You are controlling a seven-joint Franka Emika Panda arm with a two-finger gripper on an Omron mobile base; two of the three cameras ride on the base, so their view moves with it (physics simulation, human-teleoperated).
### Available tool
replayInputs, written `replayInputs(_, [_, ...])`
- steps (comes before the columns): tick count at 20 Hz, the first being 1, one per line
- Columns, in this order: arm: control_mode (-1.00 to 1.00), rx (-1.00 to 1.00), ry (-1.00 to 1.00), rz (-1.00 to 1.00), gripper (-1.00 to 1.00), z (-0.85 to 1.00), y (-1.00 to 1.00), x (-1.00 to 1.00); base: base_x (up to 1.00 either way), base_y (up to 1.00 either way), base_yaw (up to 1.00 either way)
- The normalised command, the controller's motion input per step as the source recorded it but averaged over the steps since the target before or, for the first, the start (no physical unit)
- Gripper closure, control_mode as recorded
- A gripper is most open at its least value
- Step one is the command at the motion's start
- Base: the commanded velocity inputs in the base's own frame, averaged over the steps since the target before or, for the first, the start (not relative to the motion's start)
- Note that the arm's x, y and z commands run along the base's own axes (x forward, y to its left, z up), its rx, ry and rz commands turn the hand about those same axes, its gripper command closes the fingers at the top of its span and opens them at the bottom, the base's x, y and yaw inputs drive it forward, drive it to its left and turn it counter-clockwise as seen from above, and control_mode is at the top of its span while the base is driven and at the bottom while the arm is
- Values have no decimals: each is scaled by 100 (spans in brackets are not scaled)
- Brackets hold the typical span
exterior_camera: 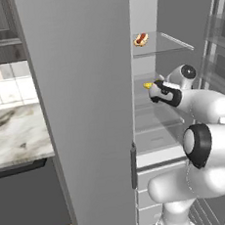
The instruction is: Pick corn from the fridge and place it on the plate on the counter.
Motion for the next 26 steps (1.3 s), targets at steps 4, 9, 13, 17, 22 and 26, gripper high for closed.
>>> replayInputs(4, [-100, 0, 0, 0, -100, 1, 0, 44, 0, 0, 0])
replayInputs(9, [-100, 0, 0, 0, -100, 0, 0, 42, 0, 0, 0])
replayInputs(13, [-100, 0, 0, 0, -100, 0, 0, 46, 0, 0, 0])
replayInputs(17, [-100, -1, 0, 0, -100, 0, -1, 43, 0, 0, 0])
replayInputs(22, [-100, 0, 0, 0, -100, -1, -18, 26, 0, 0, 0])
replayInputs(26, [-100, 0, 0, 0, -100, -8, -25, 20, 0, 0, 0])
